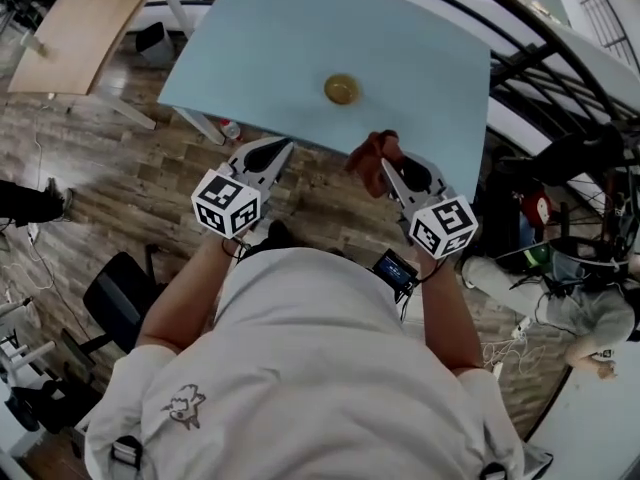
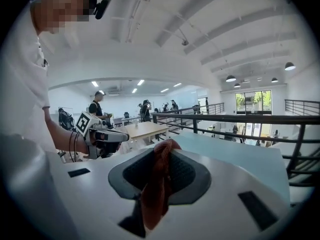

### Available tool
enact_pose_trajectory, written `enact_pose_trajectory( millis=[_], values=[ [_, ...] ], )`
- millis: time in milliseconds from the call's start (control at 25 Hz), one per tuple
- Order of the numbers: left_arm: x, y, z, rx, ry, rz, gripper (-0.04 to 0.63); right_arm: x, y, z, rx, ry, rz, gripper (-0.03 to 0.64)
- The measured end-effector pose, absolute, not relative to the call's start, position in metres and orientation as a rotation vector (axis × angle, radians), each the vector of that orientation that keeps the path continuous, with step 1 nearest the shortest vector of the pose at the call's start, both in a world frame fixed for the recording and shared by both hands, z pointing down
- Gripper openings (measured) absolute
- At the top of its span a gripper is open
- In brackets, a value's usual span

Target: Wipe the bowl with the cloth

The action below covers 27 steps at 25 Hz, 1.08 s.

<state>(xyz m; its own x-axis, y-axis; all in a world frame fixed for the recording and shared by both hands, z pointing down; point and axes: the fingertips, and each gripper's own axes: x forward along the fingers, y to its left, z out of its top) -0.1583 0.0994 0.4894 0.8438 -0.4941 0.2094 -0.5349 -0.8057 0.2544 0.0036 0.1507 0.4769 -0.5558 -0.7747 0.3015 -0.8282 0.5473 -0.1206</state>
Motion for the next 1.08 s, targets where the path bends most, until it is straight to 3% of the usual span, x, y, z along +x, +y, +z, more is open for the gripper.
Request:
enact_pose_trajectory(
  millis=[600, 1080],
  values=[
    [-0.085, 0.225, 0.504, 2.683, -0.893, 0.268, 0.014, 0.064, 0.25, 0.504, 1.227, -2.679, 0.455, 0.089],
    [-0.08, 0.256, 0.5, 2.654, -0.968, 0.278, 0.014, 0.075, 0.275, 0.501, 1.184, -2.728, 0.456, 0.089]
  ],
)
